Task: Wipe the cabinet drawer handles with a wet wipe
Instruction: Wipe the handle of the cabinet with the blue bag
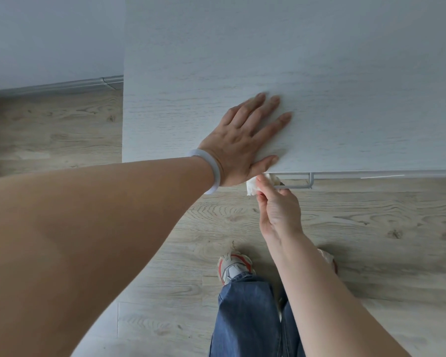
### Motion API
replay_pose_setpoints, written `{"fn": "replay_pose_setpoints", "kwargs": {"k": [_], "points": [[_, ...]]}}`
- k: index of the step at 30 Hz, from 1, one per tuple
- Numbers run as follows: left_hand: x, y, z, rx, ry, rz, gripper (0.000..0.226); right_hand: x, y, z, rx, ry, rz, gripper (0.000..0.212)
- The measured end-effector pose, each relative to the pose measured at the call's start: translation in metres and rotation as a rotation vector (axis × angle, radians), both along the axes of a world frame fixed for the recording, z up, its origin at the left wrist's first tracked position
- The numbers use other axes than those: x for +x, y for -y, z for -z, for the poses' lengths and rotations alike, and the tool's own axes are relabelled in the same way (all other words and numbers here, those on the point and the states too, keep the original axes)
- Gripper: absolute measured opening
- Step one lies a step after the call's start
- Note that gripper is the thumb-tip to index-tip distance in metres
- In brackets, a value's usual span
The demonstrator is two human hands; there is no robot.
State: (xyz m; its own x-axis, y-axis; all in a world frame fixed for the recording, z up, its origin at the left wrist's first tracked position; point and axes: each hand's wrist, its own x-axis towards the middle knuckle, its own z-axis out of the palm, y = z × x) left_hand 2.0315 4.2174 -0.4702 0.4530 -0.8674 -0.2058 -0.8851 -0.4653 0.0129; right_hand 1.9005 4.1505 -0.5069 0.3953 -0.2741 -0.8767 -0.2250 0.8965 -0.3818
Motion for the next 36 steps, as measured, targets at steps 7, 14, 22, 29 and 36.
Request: {"fn": "replay_pose_setpoints", "kwargs": {"k": [7,14,22,29,36], "points": [[-0.001,0.001,-0.001,0.006,0.007,-0.005,0.073,-0.022,0.061,-0.006,0.023,-0.039,0.024,0.025],[-0.001,0.002,0.000,0.003,0.001,-0.003,0.074,0.001,0.017,-0.014,0.138,-0.040,-0.074,0.016],[0.000,0.000,-0.001,-0.006,-0.004,0.000,0.074,-0.011,0.032,-0.006,0.136,-0.066,0.102,0.019],[0.000,0.000,-0.001,-0.016,0.011,0.004,0.073,-0.004,0.031,-0.012,0.082,-0.090,-0.001,0.025],[-0.002,-0.001,0.000,-0.006,0.003,-0.003,0.073,-0.014,0.047,-0.011,0.109,-0.072,0.033,0.038]]}}
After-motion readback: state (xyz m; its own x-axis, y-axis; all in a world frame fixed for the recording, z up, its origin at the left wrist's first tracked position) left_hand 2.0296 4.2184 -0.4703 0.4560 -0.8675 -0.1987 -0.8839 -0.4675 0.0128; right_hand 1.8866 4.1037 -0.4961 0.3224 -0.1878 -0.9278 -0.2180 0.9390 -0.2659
